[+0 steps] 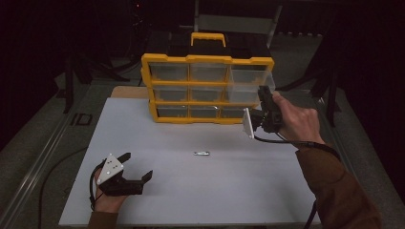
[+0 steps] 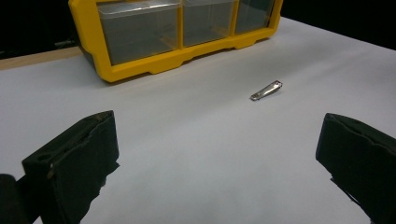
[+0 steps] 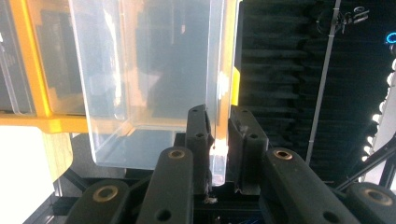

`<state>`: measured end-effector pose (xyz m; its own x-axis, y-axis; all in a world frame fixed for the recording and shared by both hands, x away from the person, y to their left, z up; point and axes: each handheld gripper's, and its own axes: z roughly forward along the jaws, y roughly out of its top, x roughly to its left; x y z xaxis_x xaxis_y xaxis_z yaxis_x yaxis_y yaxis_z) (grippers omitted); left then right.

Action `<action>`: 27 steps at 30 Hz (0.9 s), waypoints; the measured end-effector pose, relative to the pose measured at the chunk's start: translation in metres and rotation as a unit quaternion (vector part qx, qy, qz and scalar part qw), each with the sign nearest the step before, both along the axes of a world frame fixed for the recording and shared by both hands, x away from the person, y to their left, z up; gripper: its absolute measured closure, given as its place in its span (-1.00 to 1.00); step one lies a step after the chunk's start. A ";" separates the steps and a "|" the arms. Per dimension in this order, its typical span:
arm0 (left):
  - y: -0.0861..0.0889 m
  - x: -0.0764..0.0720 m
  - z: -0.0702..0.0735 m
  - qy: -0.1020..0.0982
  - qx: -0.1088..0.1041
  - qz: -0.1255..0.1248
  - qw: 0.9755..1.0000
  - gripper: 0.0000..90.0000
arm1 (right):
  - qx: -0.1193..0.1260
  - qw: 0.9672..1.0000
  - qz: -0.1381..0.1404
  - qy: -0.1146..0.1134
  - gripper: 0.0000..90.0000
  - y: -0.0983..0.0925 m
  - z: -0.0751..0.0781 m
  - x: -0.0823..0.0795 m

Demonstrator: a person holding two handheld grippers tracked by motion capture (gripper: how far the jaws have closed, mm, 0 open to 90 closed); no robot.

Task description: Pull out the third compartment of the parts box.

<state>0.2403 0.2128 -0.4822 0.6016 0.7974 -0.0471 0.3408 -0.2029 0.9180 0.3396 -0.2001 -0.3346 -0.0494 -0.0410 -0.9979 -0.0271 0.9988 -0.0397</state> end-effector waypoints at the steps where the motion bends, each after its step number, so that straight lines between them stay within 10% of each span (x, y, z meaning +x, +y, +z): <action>1: 0.000 0.000 0.000 0.000 0.000 0.000 1.000 -1.00 | -0.002 1.000 0.001 0.000 0.75 0.000 0.000 0.000; 14: 0.000 0.000 0.000 0.000 -0.001 0.001 1.000 -1.00 | 0.035 0.999 0.001 0.012 0.44 0.000 -0.001 0.002; 27: 0.000 0.000 -0.001 0.001 0.002 0.000 1.000 -1.00 | 0.123 0.992 0.006 -0.001 -0.65 0.011 -0.013 0.005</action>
<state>0.2406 0.2127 -0.4828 0.6012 0.7978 -0.0458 0.3431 -0.2060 0.9164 0.3445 -0.1888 -0.3474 -0.0490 0.2039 -0.9778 -0.0394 0.9778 0.2059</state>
